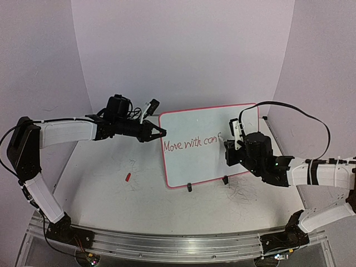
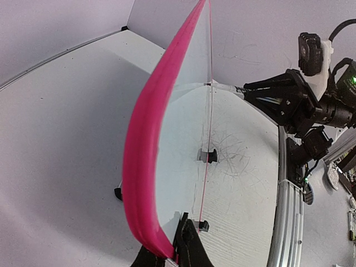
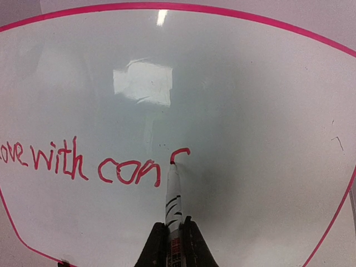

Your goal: Write a sentence on the whiteboard

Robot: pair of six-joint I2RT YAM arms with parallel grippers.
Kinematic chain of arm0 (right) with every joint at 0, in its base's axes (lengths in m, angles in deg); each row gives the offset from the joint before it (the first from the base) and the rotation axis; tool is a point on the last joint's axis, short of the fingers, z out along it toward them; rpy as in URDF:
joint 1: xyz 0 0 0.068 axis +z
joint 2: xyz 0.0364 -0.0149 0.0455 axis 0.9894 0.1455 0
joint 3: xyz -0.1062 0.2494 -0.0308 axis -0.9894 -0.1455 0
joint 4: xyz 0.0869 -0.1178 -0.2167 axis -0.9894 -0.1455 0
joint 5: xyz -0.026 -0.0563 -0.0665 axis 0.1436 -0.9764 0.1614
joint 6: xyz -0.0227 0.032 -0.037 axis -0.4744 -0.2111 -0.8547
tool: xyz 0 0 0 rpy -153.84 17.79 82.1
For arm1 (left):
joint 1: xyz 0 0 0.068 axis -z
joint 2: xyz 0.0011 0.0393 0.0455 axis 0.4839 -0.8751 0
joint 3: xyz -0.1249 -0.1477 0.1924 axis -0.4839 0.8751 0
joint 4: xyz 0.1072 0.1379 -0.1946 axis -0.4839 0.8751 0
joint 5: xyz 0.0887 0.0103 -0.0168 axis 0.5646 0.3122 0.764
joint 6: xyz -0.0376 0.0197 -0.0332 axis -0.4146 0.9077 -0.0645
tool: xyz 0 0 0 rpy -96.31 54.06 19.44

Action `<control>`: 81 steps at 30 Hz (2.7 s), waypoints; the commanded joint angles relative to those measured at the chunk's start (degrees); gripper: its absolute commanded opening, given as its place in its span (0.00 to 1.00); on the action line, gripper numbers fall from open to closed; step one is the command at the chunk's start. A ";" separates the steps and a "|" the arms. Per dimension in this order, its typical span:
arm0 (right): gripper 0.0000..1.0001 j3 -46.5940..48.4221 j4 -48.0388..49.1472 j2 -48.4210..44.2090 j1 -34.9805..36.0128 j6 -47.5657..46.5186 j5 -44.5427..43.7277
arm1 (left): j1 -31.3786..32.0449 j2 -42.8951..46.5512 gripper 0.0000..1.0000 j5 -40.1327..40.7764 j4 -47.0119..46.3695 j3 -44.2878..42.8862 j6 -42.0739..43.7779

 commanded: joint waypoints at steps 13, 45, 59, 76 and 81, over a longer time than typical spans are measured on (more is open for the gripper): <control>0.00 -0.91 -5.06 -1.87 0.62 3.26 2.04 | -0.05 -0.04 0.00 9.81 2.89 -0.01 6.76; 0.00 1.99 -0.64 -2.12 0.96 0.90 0.52 | 0.12 0.11 0.00 10.06 2.89 0.09 7.03; 0.00 2.20 0.36 -0.45 0.97 0.98 -0.98 | 0.12 0.06 0.00 10.15 2.89 0.17 7.27; 0.00 0.29 0.47 -4.24 0.92 1.67 -3.02 | 0.21 0.04 0.00 10.21 2.89 0.26 7.27; 0.00 0.24 0.71 -4.41 -0.05 1.61 -2.43 | 0.21 -0.02 0.00 10.09 2.86 0.25 7.31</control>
